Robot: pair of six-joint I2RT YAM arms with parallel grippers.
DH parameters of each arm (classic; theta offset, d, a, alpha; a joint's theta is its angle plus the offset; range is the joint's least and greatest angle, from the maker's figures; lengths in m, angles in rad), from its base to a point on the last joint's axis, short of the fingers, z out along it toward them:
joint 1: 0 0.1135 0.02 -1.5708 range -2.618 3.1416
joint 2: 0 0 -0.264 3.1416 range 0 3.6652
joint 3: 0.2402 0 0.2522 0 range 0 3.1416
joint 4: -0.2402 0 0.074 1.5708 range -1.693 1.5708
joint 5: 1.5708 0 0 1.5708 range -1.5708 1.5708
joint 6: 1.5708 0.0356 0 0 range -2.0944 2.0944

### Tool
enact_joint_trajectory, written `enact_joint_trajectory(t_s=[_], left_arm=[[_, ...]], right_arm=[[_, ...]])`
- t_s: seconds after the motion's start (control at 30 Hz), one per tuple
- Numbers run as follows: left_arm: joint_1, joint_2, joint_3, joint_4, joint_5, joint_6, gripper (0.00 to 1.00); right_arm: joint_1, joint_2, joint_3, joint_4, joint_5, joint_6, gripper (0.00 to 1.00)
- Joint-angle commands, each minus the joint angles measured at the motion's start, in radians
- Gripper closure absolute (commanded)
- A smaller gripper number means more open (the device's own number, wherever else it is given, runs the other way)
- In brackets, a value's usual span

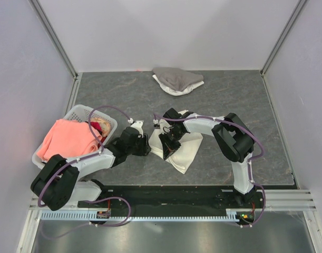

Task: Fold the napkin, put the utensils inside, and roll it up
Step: Roll the napkin with the utensil

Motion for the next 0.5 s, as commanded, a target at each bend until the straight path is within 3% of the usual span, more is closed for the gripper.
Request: enact_joint_trajectory(t_s=[0.0,0.13,0.47], left_arm=[[0.0,-0.007,0.006,0.093,0.001,0.07,0.55],[0.0,0.019,0.017,0.095,0.0,0.082,0.62],[0.0,0.05,0.034,0.081,-0.016,0.09,0.98]], right_arm=[[0.004,0.06,-0.009,-0.034,0.077,-0.054,1.0],[0.001,0.066,-0.007,-0.037,0.072,-0.057,1.0],[-0.005,0.057,-0.002,-0.037,0.071,-0.051,1.0]])
